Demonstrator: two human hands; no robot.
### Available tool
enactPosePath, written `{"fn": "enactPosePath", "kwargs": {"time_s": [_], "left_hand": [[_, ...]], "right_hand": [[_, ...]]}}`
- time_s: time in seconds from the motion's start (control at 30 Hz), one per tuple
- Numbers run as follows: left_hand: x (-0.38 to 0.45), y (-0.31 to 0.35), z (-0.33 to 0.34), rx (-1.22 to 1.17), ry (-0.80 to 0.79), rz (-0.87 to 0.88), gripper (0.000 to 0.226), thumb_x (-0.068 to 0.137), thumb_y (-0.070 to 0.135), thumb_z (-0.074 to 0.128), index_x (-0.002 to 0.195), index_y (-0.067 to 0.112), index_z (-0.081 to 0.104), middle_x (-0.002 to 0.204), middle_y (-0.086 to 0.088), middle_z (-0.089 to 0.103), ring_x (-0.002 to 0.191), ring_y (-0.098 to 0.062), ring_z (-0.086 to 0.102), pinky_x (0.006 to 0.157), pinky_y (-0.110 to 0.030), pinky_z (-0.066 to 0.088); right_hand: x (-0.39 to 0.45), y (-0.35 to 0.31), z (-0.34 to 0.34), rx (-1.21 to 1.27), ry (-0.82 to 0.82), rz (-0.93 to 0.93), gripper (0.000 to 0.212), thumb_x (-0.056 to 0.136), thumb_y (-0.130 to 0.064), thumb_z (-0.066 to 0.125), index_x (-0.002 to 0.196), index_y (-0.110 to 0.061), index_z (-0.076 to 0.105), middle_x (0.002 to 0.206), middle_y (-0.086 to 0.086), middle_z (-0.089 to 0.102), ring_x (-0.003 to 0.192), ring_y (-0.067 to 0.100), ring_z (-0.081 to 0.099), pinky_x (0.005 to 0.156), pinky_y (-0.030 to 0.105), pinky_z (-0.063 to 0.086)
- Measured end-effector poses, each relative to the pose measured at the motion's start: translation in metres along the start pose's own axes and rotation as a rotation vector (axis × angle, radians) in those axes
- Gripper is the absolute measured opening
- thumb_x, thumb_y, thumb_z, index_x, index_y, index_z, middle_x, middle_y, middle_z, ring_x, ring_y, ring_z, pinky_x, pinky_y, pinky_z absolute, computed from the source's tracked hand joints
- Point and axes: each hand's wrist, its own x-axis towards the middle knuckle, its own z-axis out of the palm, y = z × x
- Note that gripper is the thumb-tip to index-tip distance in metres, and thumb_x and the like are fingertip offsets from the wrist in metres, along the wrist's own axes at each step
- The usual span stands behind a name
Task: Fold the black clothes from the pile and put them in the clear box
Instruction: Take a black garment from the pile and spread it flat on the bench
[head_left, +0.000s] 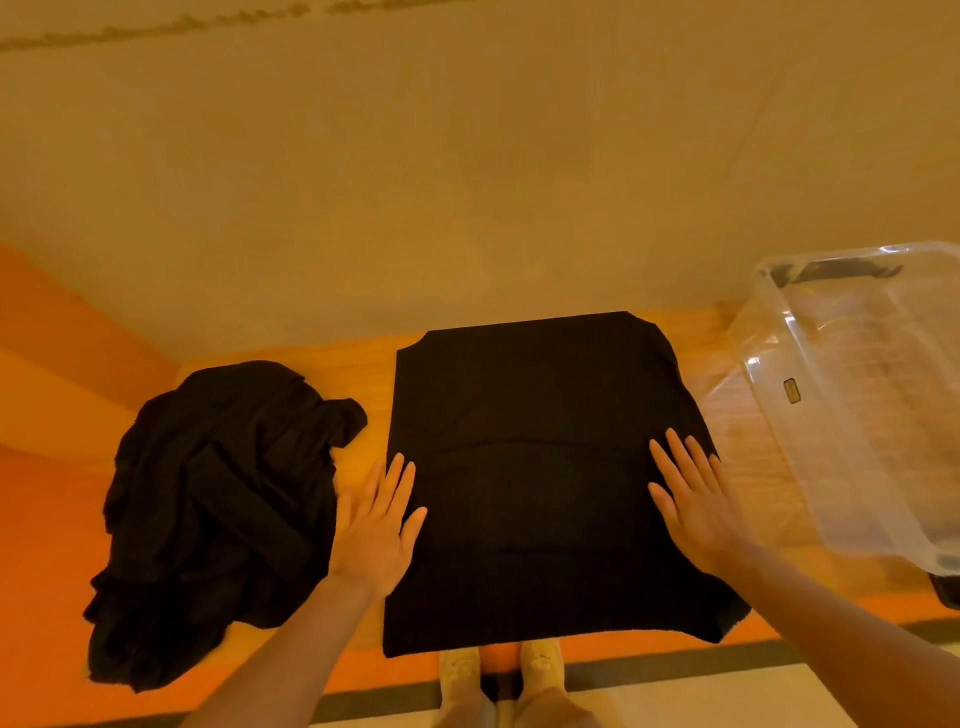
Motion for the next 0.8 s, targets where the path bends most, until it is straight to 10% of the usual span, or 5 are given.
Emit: {"fn": "enactPosePath", "kwargs": {"time_s": [0.2, 0.8], "left_hand": [[-0.004, 0.004, -0.013, -0.021, 0.04, 0.0, 0.061, 0.099, 0.054, 0.009, 0.148, 0.025, 0.032, 0.156, 0.0, 0.027, 0.144, -0.021, 0.019, 0.103, -0.057, 0.033], [0.172, 0.013, -0.05, -0.026, 0.025, -0.061, 0.064, 0.097, 0.057, 0.008, 0.152, 0.029, -0.009, 0.159, 0.003, -0.017, 0.145, -0.015, -0.021, 0.119, -0.042, -0.007]], "right_hand": [[0.003, -0.008, -0.012, 0.05, 0.101, 0.011, 0.066, 0.095, -0.058, 0.005, 0.151, -0.025, 0.01, 0.161, -0.005, 0.0, 0.147, 0.009, -0.009, 0.119, 0.034, -0.005], [0.167, 0.009, -0.054, 0.033, 0.067, 0.197, 0.076, 0.096, -0.061, 0.009, 0.153, -0.013, -0.006, 0.161, 0.003, -0.011, 0.146, 0.016, -0.017, 0.117, 0.038, -0.013]]}}
